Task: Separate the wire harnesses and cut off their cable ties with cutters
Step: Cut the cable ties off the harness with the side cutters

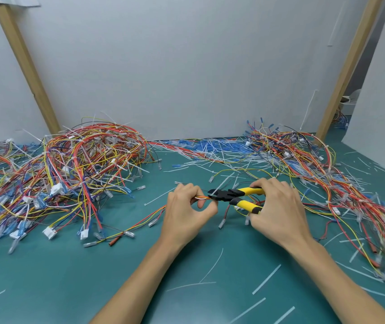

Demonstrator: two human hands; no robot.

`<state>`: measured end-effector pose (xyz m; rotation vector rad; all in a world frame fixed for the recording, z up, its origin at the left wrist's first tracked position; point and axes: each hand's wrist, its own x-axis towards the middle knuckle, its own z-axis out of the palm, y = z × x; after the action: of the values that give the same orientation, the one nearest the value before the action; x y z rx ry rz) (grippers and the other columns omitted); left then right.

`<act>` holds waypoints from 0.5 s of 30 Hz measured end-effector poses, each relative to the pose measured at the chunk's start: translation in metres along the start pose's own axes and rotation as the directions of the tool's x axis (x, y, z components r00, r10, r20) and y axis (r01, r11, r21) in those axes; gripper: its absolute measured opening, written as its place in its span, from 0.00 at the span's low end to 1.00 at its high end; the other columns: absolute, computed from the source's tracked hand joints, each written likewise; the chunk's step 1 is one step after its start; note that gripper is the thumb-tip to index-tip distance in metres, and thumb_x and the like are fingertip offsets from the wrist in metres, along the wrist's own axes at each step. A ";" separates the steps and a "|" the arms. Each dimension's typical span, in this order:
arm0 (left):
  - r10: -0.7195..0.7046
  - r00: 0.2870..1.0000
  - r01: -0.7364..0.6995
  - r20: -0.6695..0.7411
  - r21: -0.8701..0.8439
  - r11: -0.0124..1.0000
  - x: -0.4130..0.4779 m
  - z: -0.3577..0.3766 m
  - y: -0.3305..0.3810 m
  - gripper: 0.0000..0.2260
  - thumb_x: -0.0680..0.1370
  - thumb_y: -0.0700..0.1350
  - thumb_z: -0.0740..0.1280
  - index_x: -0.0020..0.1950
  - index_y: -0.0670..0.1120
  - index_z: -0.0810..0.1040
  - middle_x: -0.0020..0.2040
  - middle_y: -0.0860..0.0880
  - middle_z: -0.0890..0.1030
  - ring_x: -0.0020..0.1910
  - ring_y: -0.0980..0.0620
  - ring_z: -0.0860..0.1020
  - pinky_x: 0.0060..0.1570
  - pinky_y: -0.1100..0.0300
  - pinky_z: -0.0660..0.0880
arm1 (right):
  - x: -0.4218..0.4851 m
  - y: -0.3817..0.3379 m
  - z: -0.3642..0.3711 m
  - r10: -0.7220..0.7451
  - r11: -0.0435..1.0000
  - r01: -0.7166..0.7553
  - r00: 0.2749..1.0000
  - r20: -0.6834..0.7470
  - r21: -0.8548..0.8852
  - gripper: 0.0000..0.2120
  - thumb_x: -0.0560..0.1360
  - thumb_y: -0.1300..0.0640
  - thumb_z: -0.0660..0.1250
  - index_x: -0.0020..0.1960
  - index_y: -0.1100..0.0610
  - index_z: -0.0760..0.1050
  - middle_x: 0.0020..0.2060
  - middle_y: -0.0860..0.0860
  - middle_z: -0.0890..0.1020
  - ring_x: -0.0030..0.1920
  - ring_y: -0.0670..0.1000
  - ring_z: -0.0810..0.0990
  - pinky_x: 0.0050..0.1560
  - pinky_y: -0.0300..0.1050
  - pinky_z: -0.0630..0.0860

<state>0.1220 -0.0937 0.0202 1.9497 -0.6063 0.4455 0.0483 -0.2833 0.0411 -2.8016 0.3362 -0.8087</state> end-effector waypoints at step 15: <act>0.050 0.997 -0.053 0.055 0.054 0.997 -0.001 0.000 -0.005 0.20 0.68 0.45 0.74 0.29 0.51 0.62 0.28 0.54 0.67 0.36 0.53 0.68 0.38 0.60 0.61 | 0.004 0.011 -0.005 -0.065 0.993 0.077 0.989 0.137 -0.085 0.13 0.64 0.47 0.74 0.42 0.46 0.71 0.35 0.44 0.74 0.40 0.51 0.70 0.32 0.43 0.60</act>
<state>0.1244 -0.0918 0.0156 2.0080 -0.6863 0.4476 0.0469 -0.2953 0.0448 -2.9482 0.2579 -0.6303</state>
